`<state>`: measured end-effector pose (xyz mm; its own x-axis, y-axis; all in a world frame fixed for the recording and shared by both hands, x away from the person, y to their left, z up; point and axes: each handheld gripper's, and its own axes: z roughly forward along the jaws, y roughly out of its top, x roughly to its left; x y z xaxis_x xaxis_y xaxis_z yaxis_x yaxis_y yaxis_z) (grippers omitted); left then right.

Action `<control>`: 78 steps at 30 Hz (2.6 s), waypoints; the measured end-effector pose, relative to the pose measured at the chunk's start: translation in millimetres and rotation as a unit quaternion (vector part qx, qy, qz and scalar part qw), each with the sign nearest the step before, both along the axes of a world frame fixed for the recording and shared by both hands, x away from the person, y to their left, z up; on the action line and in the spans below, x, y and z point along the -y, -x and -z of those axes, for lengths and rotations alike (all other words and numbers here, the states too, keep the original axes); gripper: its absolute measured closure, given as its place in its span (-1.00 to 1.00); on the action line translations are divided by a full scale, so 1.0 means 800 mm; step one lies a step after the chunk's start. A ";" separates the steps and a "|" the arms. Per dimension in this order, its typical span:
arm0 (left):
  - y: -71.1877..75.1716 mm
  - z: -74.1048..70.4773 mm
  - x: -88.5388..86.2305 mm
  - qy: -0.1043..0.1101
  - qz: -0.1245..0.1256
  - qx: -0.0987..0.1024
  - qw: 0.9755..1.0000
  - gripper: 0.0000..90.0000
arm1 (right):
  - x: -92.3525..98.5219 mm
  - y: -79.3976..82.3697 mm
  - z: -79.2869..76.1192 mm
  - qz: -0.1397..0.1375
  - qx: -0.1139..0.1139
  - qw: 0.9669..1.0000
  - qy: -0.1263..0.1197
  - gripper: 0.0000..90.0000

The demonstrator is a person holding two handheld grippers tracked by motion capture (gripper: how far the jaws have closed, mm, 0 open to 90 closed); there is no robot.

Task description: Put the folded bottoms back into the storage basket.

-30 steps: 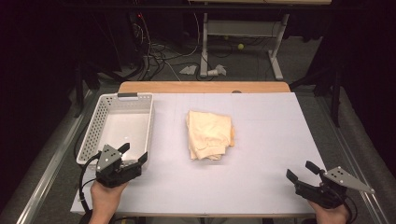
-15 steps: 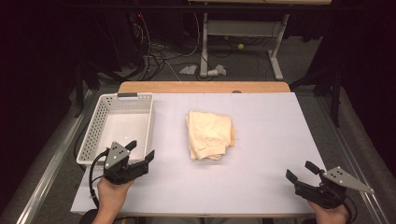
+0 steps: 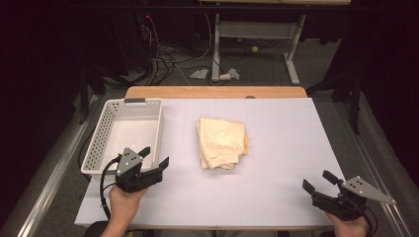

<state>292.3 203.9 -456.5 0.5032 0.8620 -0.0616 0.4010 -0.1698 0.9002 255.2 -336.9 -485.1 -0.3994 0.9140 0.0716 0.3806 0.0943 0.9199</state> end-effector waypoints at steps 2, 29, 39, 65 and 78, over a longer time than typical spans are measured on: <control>-0.001 0.000 0.002 -0.001 0.002 -0.001 1.000 -0.41 | 0.000 0.000 0.000 0.000 0.000 1.000 0.000 -0.55; -0.016 -0.003 0.035 0.009 0.030 -0.015 0.999 -0.42 | 0.001 0.001 -0.001 -0.004 0.004 1.000 0.001 -0.55; -0.026 -0.007 0.054 -0.001 0.043 -0.015 0.999 -0.42 | 0.002 0.002 -0.001 -0.005 0.006 1.000 -0.004 -0.55; -0.071 -0.004 0.102 -0.008 0.057 -0.047 0.997 -0.51 | 0.003 0.001 -0.001 -0.004 0.005 1.000 -0.005 -0.55; -0.095 -0.004 0.117 -0.015 0.051 -0.078 0.996 -0.51 | 0.003 0.001 0.000 -0.003 0.004 1.000 -0.006 -0.56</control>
